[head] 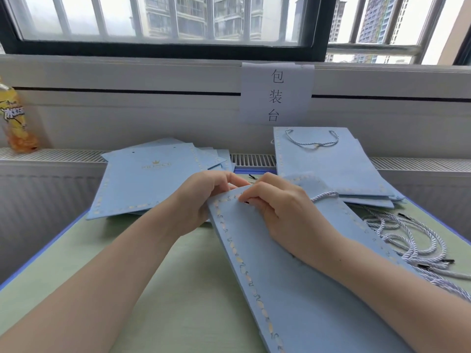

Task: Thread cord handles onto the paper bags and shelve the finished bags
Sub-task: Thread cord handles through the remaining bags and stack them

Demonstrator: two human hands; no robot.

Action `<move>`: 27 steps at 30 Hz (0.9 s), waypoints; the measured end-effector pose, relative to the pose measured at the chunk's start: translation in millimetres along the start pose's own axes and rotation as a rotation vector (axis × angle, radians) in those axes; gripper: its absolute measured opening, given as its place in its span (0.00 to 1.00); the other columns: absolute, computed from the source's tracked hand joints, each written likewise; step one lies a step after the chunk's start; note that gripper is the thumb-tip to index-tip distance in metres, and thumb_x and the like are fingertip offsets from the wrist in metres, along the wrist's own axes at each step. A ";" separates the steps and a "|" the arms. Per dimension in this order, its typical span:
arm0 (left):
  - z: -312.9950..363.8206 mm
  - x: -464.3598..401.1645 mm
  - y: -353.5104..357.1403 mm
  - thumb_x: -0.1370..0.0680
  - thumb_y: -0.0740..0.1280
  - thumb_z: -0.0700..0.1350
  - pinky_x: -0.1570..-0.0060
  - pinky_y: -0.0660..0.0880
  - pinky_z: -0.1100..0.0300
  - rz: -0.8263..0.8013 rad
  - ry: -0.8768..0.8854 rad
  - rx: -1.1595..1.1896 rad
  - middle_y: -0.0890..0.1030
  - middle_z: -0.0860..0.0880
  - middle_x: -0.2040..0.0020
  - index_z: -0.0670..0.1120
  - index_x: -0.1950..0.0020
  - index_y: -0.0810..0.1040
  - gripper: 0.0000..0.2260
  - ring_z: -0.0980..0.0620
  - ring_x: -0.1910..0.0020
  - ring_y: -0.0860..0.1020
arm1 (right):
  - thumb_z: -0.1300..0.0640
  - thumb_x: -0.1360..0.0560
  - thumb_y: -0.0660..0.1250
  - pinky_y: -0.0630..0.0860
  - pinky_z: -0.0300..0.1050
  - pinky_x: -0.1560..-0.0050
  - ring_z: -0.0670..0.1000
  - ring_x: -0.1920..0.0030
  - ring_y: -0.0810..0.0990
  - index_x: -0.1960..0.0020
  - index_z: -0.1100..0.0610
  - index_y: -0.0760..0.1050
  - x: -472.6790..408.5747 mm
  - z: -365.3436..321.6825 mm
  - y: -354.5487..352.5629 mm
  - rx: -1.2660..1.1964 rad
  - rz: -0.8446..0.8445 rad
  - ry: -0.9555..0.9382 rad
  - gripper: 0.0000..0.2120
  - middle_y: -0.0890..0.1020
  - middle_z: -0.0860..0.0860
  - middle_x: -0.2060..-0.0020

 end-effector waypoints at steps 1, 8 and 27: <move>-1.2 -0.4 -0.4 0.28 0.54 0.34 0.66 0.74 0.60 -0.012 -0.009 -0.009 0.81 0.43 0.61 0.42 0.57 0.79 0.14 0.48 0.66 0.77 | 0.59 0.23 0.60 0.72 0.45 0.61 0.54 0.63 0.76 0.53 0.61 0.80 0.2 2.0 0.9 -0.014 0.000 0.016 0.10 0.77 0.55 0.60; -5.4 -2.6 -0.9 0.28 0.55 0.37 0.64 0.74 0.58 -0.148 -0.044 0.055 0.80 0.43 0.59 0.44 0.58 0.82 0.15 0.48 0.65 0.77 | 0.64 0.27 0.68 0.69 0.32 0.60 0.47 0.60 0.74 0.53 0.56 0.81 -1.8 7.6 -5.5 -0.181 0.035 0.144 0.05 0.76 0.52 0.58; -7.8 -0.6 -0.9 0.36 0.78 0.44 0.62 0.79 0.58 -0.561 0.034 0.169 0.83 0.42 0.57 0.41 0.50 0.83 0.17 0.47 0.62 0.82 | 0.52 0.24 0.65 0.63 0.27 0.52 0.36 0.53 0.68 0.45 0.47 0.76 -2.8 8.9 -6.6 -0.293 -0.077 0.246 0.08 0.74 0.30 0.59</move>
Point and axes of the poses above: each hand's wrist, its own x-axis away from the middle knuckle, its own y-axis out of the palm, z = x × y, the point moved 6 cm from there along -x, towards the middle knuckle
